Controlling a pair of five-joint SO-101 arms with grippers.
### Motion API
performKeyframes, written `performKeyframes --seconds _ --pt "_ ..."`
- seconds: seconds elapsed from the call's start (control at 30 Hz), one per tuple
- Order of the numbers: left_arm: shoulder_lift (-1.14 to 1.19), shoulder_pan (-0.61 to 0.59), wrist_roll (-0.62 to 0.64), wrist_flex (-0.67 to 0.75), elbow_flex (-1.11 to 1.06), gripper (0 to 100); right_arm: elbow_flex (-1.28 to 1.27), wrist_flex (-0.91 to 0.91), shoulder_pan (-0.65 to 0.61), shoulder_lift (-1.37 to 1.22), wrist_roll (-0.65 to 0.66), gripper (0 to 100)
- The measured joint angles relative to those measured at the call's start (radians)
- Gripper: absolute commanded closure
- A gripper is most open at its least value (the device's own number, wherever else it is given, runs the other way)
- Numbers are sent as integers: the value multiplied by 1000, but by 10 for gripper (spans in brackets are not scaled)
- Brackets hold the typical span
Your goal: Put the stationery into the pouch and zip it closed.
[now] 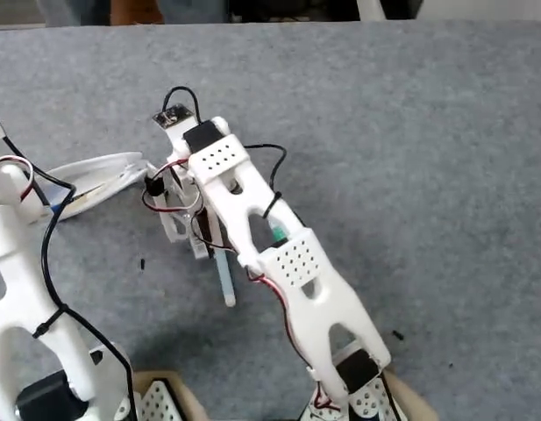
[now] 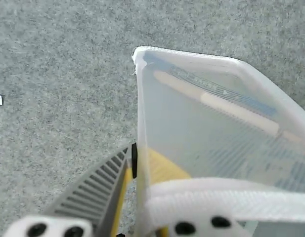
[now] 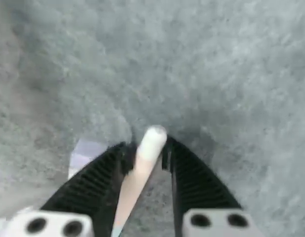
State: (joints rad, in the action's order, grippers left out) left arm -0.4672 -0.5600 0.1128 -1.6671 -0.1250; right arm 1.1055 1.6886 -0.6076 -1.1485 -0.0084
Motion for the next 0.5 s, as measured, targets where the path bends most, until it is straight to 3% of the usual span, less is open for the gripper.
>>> performKeyframes --seconds 0.23,0.5 --pt "0 0 0 0 0 971 5 2 0 -5 0 884" --pt "0 0 0 0 0 971 5 0 8 -5 -2 980"
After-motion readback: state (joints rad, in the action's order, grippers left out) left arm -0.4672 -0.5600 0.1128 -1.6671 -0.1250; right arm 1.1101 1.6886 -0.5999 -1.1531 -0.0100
